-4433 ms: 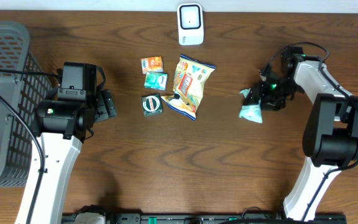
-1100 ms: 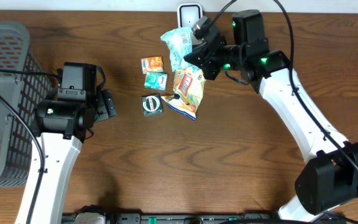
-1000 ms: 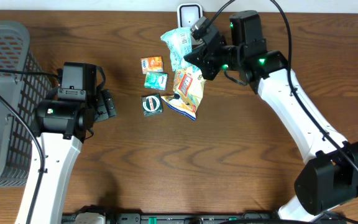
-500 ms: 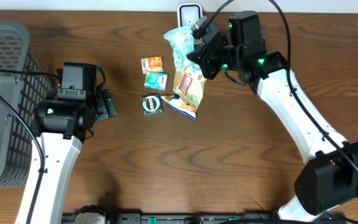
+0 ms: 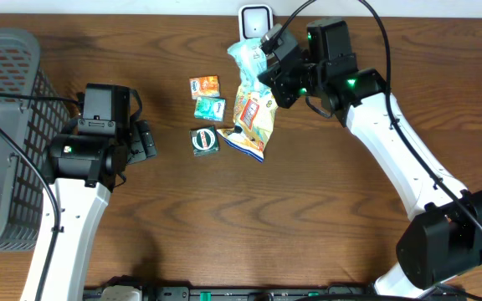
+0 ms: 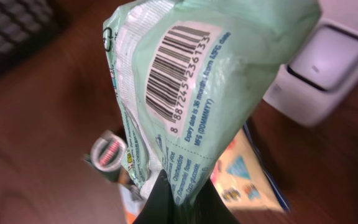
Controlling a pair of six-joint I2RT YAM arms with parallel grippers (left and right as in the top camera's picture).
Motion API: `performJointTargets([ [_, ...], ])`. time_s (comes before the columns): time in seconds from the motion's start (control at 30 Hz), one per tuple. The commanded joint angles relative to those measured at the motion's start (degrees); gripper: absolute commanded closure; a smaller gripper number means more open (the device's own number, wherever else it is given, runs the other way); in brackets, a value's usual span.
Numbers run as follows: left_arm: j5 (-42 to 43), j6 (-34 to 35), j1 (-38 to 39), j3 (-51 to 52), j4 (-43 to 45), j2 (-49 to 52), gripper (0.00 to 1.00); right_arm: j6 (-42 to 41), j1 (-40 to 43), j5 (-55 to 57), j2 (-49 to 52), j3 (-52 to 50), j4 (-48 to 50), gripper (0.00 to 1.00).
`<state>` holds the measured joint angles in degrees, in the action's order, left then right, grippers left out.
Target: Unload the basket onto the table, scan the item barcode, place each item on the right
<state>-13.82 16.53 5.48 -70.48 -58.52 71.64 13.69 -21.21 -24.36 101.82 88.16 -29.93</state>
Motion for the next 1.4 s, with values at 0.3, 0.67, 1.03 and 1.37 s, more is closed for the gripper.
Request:
performJointTargets([
  [0.3,-0.2,0.3,0.1,-0.9,-0.2,0.2,0.02,-9.6,-0.1,49.1,5.1,-1.0,-10.3,0.99],
  [0.67,-0.2,0.3,0.1,-0.9,-0.2,0.2,0.02,-18.0,-0.3,67.4,18.5,-1.7,-14.9,0.99],
  [1.03,-0.2,0.3,0.1,-0.9,-0.2,0.2,0.02,-19.5,-6.8,67.2,20.7,-0.9,-20.0,0.77],
  [1.37,-0.2,0.3,0.1,-0.9,-0.2,0.2,0.02,-21.6,-17.0,67.0,20.7,1.1,-20.5,0.45],
])
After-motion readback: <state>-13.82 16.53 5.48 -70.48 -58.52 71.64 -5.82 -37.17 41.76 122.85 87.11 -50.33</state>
